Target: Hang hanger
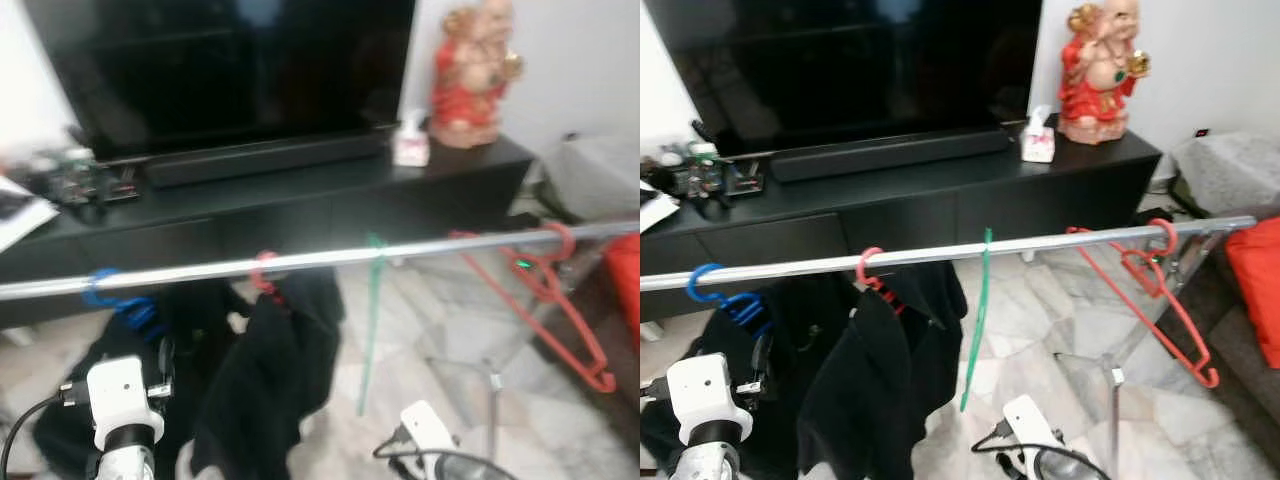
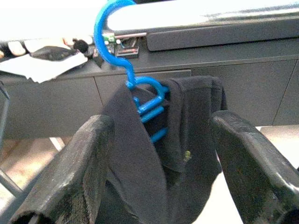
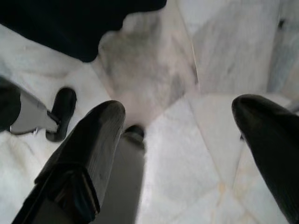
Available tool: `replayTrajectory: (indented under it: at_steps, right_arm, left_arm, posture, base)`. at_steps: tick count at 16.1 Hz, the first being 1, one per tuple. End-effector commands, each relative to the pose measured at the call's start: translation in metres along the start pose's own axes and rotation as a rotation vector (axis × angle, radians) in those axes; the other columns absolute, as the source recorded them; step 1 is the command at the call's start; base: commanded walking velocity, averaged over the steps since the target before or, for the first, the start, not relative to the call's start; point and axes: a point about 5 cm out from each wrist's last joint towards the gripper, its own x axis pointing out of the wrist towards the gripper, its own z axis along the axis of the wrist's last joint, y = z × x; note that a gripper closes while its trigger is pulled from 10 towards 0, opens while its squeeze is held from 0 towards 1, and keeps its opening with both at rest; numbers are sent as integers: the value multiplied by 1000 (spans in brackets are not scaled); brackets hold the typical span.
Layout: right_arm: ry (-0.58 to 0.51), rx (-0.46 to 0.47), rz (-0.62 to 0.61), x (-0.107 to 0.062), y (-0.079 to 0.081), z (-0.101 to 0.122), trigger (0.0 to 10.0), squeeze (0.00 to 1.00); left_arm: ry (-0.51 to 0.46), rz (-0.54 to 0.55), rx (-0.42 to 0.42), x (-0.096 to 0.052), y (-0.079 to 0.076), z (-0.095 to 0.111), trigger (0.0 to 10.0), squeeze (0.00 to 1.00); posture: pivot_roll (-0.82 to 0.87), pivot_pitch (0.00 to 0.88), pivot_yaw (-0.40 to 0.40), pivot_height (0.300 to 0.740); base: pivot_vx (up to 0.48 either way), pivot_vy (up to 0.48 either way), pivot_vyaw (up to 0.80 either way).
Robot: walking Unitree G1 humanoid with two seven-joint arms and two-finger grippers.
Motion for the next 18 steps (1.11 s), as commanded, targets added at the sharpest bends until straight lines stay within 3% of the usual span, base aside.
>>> replayTrajectory:
  at_steps: [1,3,6,9,10,13,18]
  right_arm:
    - [0,9,-16,-1,-6,0,10000,0]
    - [0,8,-15,-2,-6,0,10000,0]
    - [-1,8,-14,-1,-6,0,10000,0]
    - [-1,4,-13,-1,-6,0,10000,0]
    - [-1,4,-12,-1,-6,0,10000,0]
    - [-1,5,-12,-1,-6,0,10000,0]
    - [-2,7,-9,-2,-6,-1,10000,0]
  left_arm:
    - [1,-44,12,2,-5,4,10000,0]
    - [43,-44,70,6,6,0,10000,0]
    - [88,70,159,17,34,-4,10000,0]
    - [138,144,179,32,49,-7,10000,0]
    - [133,130,173,36,49,-6,10000,0]
    - [162,-109,190,47,39,-8,10000,0]
    - [184,-136,251,54,56,-12,10000,0]
  posture:
    - [-110,0,25,740]
    - [-109,0,24,740]
    - [-108,0,24,740]
    - [-110,0,23,740]
    - [-110,0,23,740]
    - [-117,0,22,740]
    - [-120,0,29,740]
  base:
    - [0,0,0]
    - [0,0,0]
    - [0,0,0]
    - [0,0,0]
    - [0,0,0]
    - [0,0,0]
    - [0,0,0]
